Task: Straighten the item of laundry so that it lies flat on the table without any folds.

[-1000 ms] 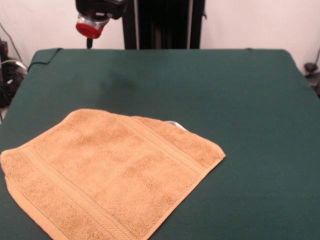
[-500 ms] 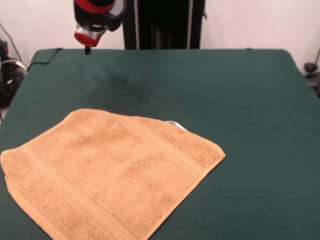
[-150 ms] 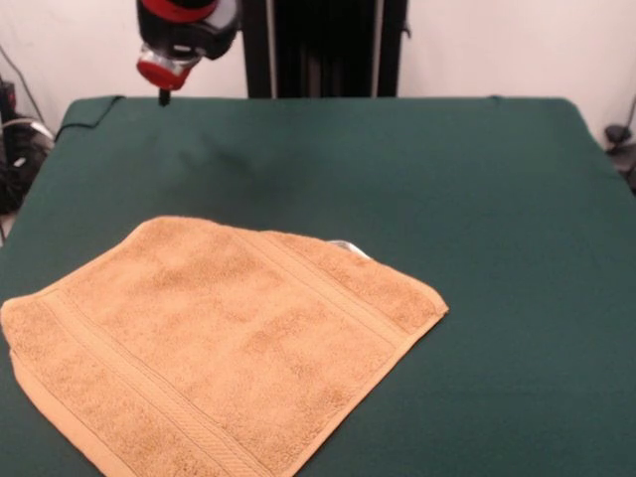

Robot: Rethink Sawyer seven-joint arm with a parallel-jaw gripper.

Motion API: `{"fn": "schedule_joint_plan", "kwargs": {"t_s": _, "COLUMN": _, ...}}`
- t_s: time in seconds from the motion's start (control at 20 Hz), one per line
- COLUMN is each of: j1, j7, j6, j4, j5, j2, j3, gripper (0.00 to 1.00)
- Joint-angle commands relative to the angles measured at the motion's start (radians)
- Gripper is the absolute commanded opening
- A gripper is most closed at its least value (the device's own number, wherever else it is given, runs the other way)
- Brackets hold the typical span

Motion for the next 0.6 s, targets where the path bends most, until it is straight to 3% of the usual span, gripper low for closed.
{"fn": "schedule_joint_plan", "kwargs": {"t_s": 0.05, "j1": -0.006, "j7": 0.293, "j6": 0.068, "j4": -0.171, "j5": 0.125, "j2": 0.079, "j3": 0.021, "gripper": 1.00}}
{"fn": "schedule_joint_plan", "kwargs": {"t_s": 0.6, "j1": 0.012, "j7": 0.428, "j6": 0.174, "j4": -0.346, "j5": 0.259, "j2": 0.249, "j3": -0.088, "gripper": 1.00}}
